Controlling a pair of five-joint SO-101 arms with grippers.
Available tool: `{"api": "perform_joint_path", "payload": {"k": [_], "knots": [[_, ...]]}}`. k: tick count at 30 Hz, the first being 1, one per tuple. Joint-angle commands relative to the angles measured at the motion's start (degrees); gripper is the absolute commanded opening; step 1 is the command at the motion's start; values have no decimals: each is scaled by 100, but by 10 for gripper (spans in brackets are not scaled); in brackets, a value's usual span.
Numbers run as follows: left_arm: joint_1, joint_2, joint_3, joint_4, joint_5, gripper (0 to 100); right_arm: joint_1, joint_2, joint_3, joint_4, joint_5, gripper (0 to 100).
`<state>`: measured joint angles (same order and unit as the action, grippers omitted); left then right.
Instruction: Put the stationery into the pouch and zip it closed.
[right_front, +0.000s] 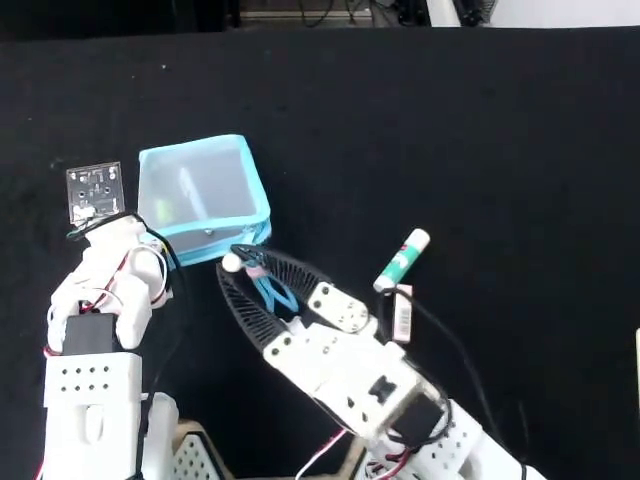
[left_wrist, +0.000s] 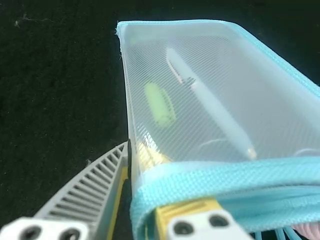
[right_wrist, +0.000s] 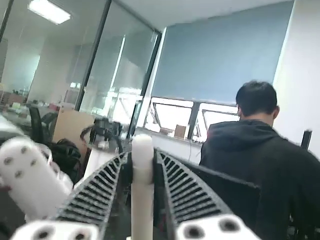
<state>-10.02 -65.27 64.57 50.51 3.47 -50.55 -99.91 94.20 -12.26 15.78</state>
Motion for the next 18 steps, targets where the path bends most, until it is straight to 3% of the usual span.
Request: {"api": "perform_joint_path", "payload": {"k": [1, 18], "knots": [[-48, 53, -75, -70, -44, 30, -44, -13, -479, -132, -53, 11], [-13, 53, -198, -53, -35, 30, -44, 479, -1095, -141, -35, 11]]}}
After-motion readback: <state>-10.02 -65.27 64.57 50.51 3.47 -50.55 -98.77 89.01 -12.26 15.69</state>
